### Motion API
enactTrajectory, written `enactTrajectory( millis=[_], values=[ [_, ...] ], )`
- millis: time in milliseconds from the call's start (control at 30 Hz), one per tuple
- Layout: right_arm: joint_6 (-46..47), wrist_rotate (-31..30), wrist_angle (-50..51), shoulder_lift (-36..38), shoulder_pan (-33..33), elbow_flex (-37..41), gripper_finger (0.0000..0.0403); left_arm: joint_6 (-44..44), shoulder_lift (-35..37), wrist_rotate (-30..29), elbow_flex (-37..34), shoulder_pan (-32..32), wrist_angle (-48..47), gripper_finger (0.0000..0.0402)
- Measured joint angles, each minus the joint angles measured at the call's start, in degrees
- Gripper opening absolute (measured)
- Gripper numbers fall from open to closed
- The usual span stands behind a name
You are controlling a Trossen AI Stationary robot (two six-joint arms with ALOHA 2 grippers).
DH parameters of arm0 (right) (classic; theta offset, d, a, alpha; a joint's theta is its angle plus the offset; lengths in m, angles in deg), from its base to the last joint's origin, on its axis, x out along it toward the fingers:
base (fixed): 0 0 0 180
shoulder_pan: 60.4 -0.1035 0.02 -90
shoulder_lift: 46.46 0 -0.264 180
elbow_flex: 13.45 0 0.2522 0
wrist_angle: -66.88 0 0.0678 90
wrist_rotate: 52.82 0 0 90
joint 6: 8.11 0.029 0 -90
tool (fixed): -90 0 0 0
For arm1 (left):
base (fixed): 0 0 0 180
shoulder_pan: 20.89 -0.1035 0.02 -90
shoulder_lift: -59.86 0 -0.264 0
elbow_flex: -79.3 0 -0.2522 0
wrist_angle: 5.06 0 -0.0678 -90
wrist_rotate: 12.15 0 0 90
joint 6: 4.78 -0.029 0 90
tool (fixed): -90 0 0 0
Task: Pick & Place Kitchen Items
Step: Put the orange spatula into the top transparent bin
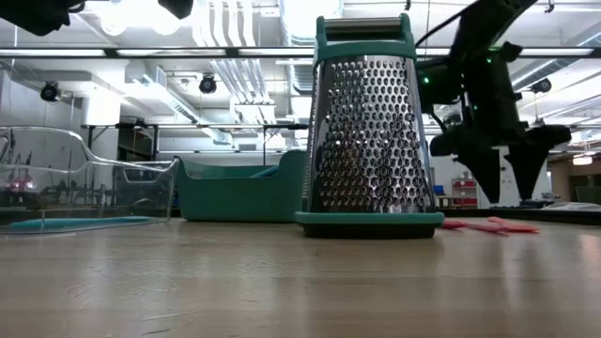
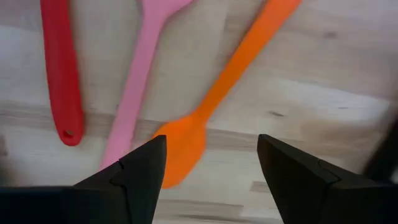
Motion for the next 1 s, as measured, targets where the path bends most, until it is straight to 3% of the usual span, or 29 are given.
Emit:
enactTrajectory(
  millis=[400, 567, 767, 1000],
  values=[
    [2.79, 1.81, -8.59, -2.75, -0.34, 5.65, 0.0273, -3.20, 0.57, 0.00, 0.59, 0.00, 0.40, 0.0193],
    [2.78, 2.43, -10.11, -5.09, -0.34, 5.82, 0.0266, -3.83, 0.57, -0.01, 0.59, 0.00, 0.47, 0.0193],
    [1.83, 3.28, -10.95, -6.44, -0.51, 5.73, 0.0209, -3.83, 0.57, -0.03, 0.59, 0.00, 0.46, 0.0193],
    [0.30, 4.07, -11.63, -6.46, -0.65, 5.73, 0.0088, -3.83, 0.57, -0.05, 0.57, 0.00, 0.42, 0.0193]
  ],
)
